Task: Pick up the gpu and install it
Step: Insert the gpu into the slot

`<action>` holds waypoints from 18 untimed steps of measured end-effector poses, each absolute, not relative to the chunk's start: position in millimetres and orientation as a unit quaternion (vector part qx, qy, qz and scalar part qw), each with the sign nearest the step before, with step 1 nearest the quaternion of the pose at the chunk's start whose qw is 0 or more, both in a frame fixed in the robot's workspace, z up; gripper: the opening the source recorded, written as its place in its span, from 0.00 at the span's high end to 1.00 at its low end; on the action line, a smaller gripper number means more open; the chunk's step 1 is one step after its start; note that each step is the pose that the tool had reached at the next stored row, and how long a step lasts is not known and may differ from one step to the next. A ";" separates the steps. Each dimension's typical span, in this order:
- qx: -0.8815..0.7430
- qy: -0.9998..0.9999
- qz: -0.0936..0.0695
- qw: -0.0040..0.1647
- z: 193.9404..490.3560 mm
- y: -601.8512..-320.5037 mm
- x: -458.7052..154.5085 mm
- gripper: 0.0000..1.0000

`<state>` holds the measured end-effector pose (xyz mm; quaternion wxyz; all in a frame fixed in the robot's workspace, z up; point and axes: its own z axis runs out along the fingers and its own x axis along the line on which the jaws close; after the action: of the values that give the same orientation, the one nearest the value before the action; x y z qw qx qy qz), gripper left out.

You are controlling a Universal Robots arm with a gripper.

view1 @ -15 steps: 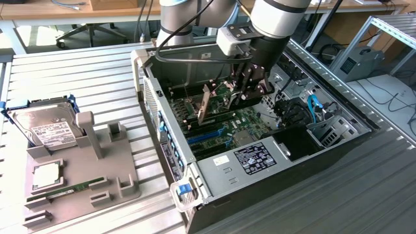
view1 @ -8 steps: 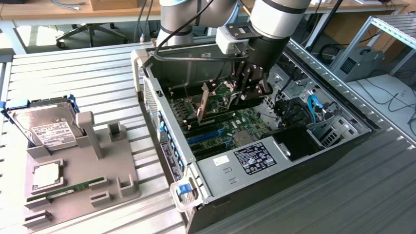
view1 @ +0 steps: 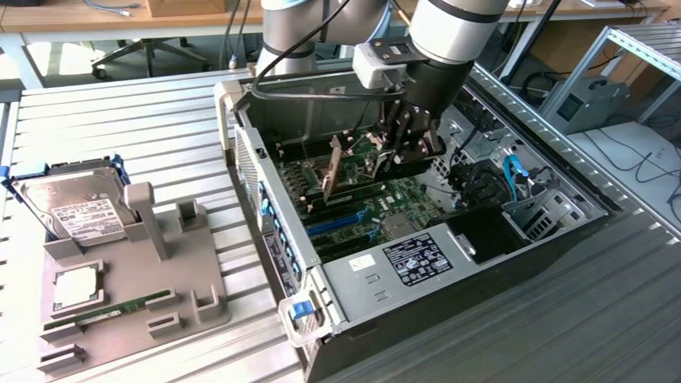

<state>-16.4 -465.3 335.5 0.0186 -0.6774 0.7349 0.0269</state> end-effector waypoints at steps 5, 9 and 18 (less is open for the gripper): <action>-0.677 0.735 0.027 0.019 335.2 -465.8 -18.0 0.73; -0.677 0.735 0.027 0.019 334.8 -466.5 -19.1 0.73; -0.677 0.735 0.027 0.019 333.7 -468.6 -20.7 0.73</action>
<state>-20.7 -468.6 333.7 0.0186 -0.6774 0.7348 0.0269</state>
